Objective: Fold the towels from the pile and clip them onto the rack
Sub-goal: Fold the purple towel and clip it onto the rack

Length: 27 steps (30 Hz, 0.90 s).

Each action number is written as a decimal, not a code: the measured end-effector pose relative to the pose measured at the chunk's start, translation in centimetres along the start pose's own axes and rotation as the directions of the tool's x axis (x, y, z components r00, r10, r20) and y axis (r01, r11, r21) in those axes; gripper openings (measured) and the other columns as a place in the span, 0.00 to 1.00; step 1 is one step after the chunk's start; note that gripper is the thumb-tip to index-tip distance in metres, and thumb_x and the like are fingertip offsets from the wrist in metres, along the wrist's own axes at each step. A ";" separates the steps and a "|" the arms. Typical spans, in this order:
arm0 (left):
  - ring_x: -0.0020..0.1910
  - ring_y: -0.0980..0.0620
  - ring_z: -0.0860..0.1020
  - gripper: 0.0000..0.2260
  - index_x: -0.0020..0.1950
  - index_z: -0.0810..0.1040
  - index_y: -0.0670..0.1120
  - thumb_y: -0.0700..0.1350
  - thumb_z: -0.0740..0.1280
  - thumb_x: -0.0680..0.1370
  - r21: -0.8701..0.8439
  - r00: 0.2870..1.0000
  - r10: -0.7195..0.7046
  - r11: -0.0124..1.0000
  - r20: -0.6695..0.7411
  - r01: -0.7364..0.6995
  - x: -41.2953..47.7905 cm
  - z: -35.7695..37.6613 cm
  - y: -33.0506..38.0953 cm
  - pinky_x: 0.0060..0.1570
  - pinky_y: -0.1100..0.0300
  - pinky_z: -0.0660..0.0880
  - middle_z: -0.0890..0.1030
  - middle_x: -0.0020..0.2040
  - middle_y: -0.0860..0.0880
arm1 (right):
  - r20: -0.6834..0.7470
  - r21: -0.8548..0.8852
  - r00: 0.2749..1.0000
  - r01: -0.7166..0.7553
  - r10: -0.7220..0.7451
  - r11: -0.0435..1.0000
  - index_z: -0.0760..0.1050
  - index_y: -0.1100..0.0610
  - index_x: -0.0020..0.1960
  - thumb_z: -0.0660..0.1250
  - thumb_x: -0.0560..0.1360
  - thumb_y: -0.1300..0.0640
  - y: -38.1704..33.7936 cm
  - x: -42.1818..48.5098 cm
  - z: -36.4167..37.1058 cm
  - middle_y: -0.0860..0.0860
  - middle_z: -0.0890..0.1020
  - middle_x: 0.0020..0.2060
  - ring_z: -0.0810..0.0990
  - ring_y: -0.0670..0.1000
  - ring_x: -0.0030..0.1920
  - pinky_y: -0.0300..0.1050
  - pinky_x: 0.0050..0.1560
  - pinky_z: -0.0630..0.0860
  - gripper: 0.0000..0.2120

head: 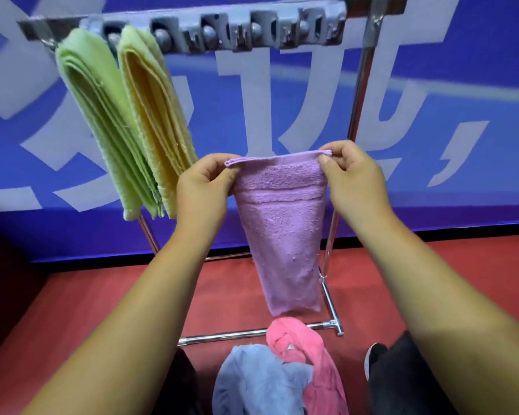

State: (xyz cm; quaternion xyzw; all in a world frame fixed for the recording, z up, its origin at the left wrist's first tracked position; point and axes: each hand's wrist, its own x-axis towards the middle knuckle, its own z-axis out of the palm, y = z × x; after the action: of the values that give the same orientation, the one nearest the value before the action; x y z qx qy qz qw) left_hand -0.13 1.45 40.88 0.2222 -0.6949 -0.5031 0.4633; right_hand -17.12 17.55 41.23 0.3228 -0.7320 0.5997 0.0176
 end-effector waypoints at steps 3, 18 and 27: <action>0.35 0.51 0.80 0.06 0.52 0.87 0.47 0.39 0.71 0.81 0.063 0.999 0.032 0.997 0.010 -0.033 0.7 -1.0 3.5 0.34 0.66 0.75 0.85 0.40 0.53 | 0.014 -0.020 0.999 0.048 -0.048 0.999 0.81 0.47 0.52 0.69 0.83 0.54 -3.7 0.8 -1.8 0.42 0.87 0.44 0.83 0.39 0.46 0.30 0.47 0.75 0.03; 0.40 0.49 0.79 0.06 0.44 0.87 0.45 0.42 0.74 0.81 -0.025 0.998 -0.053 0.998 -0.018 0.053 2.6 -3.3 11.3 0.48 0.50 0.80 0.84 0.38 0.47 | 0.033 -0.178 0.995 0.095 -0.091 0.979 0.81 0.50 0.51 0.64 0.84 0.53 -11.9 0.8 -4.5 0.47 0.86 0.45 0.84 0.54 0.50 0.47 0.51 0.77 0.07; 0.39 0.50 0.82 0.05 0.53 0.87 0.42 0.43 0.73 0.82 -0.086 0.996 -0.093 0.992 -0.005 0.092 1.1 -3.6 12.4 0.44 0.54 0.85 0.85 0.42 0.43 | 0.030 0.060 1.000 -0.006 0.004 0.998 0.85 0.48 0.47 0.68 0.77 0.49 -12.6 0.4 -5.0 0.47 0.89 0.40 0.89 0.54 0.44 0.61 0.52 0.87 0.07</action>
State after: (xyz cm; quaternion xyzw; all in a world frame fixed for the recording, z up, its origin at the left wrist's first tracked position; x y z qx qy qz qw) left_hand 4.44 3.75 52.79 0.2363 -0.6594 -0.5526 0.4517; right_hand -13.00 20.91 53.68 0.3301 -0.7147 0.6166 -0.0044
